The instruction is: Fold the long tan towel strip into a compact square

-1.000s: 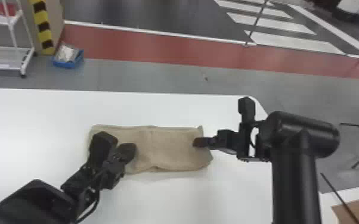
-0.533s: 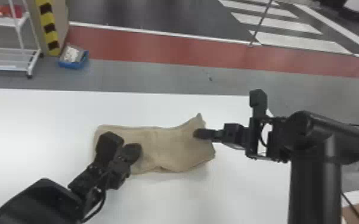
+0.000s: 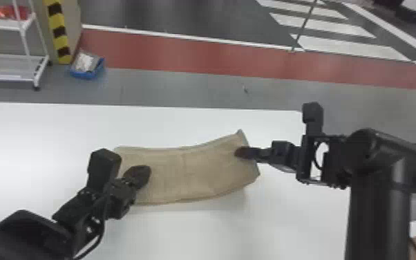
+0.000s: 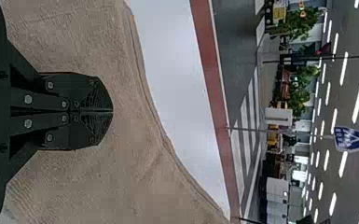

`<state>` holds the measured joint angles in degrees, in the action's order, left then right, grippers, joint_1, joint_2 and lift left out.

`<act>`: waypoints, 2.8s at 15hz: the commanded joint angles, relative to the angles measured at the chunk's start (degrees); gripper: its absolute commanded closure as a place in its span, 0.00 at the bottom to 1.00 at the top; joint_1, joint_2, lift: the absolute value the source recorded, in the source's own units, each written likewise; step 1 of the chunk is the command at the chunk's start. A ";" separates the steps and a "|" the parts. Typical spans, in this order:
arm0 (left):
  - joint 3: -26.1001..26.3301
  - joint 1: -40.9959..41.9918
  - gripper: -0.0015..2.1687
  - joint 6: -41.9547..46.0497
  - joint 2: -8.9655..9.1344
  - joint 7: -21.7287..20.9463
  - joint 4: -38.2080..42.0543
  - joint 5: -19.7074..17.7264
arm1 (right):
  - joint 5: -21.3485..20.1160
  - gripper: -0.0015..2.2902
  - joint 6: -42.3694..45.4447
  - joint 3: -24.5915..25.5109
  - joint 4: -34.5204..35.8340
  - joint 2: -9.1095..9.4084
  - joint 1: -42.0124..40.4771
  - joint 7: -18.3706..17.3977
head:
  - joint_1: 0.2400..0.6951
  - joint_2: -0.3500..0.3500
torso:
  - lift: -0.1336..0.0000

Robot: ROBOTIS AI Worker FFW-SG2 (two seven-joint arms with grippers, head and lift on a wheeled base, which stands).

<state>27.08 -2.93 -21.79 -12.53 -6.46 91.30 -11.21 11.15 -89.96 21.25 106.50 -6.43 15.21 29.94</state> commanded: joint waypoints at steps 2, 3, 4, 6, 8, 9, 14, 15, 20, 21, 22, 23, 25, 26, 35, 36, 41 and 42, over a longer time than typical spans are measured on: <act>-0.27 -0.15 0.99 -0.32 -0.39 -0.66 -1.39 0.40 | -1.92 0.25 -0.12 -1.47 -2.17 -0.52 0.52 -1.55 | 1.00 0.14 | 0.07; -0.10 -0.23 0.99 -0.32 -0.39 -0.75 -1.48 0.40 | -2.88 0.13 -0.12 -2.70 -2.61 -0.52 0.87 -1.99 | 1.00 0.14 | 0.07; -0.01 -0.32 0.99 -0.32 -0.30 -0.93 -1.56 0.48 | -4.82 0.10 -0.12 -3.76 -3.32 -0.52 1.58 -1.99 | 1.00 0.14 | 0.07; -0.01 -0.41 0.99 -0.50 -0.04 -1.28 -1.65 0.57 | -5.87 0.10 -0.12 -4.29 -4.99 -0.52 2.63 -1.99 | 1.00 0.14 | 0.07; 0.43 -0.59 0.99 -0.32 0.14 -1.28 -2.44 0.57 | -7.19 0.10 -0.12 -4.81 -7.10 -0.60 3.51 -1.91 | 1.00 0.13 | 0.07; 0.60 -0.67 0.99 -0.32 0.22 -1.28 -2.97 0.57 | -8.07 0.10 -0.12 -5.69 -7.89 -0.96 4.21 -1.73 | 1.00 0.13 | 0.07; 0.96 -0.85 0.99 -0.32 0.14 -1.37 -3.41 0.66 | -13.78 0.11 -0.12 -10.79 -12.37 -1.40 7.02 -0.59 | 1.00 0.13 | 0.07; 0.96 -0.76 0.99 -0.32 0.14 -1.37 -3.41 0.75 | -15.72 0.11 -0.12 -11.93 -13.42 -1.40 7.82 0.29 | 1.00 0.13 | 0.07; 1.13 -0.85 0.99 -0.32 0.22 -1.37 -3.41 0.75 | -22.66 0.13 -0.12 -17.03 -16.24 -1.22 10.36 4.25 | 1.00 0.14 | 0.07; 1.13 -0.85 0.99 -0.32 0.22 -1.37 -3.41 0.75 | -23.80 0.13 -0.12 -17.03 -16.24 -1.13 10.36 5.56 | 1.00 0.14 | 0.07; 1.22 -0.85 0.99 -0.32 0.22 -1.28 -3.41 0.75 | -24.42 0.13 -0.12 -17.03 -16.24 -1.22 10.19 6.18 | 1.00 0.14 | 0.07; 1.22 -0.85 0.99 -0.32 0.14 -1.28 -3.41 0.75 | -25.12 0.13 -0.12 -16.94 -16.15 -1.31 10.19 6.80 | 1.00 0.14 | 0.07; 1.22 -0.94 0.99 -0.32 0.22 -1.37 -3.41 0.75 | -27.05 0.13 -0.12 -16.68 -16.15 -1.48 10.19 8.03 | 1.00 0.14 | 0.07; 1.22 -1.03 0.99 -0.32 0.22 -1.37 -3.41 0.75 | -28.37 0.13 -0.12 -16.42 -16.15 -1.57 10.10 9.52 | 1.00 0.14 | 0.07; 1.40 -1.55 0.99 0.03 0.31 -1.45 -4.38 0.75 | -31.36 0.13 -0.12 -16.24 -15.62 -2.01 7.90 15.41 | 1.00 0.12 | 0.07; 1.48 -1.55 0.99 0.20 0.31 -1.45 -4.38 0.75 | -31.45 0.13 -0.12 -16.06 -15.97 -2.10 7.90 15.32 | 1.00 0.12 | 0.07; 1.57 -1.29 0.99 0.03 0.22 -1.45 -4.20 0.75 | -31.71 0.13 -0.12 -16.59 -20.54 -2.27 9.22 15.06 | 1.00 0.10 | 0.07; 1.57 -1.20 0.99 0.03 0.22 -1.45 -4.20 0.75 | -31.71 0.13 -0.12 -16.59 -20.89 -2.10 9.40 14.97 | 1.00 0.10 | 0.07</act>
<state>28.62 -4.32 -21.71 -12.29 -7.91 87.00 -10.50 -20.54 -89.96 4.82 86.42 -8.70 24.27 44.93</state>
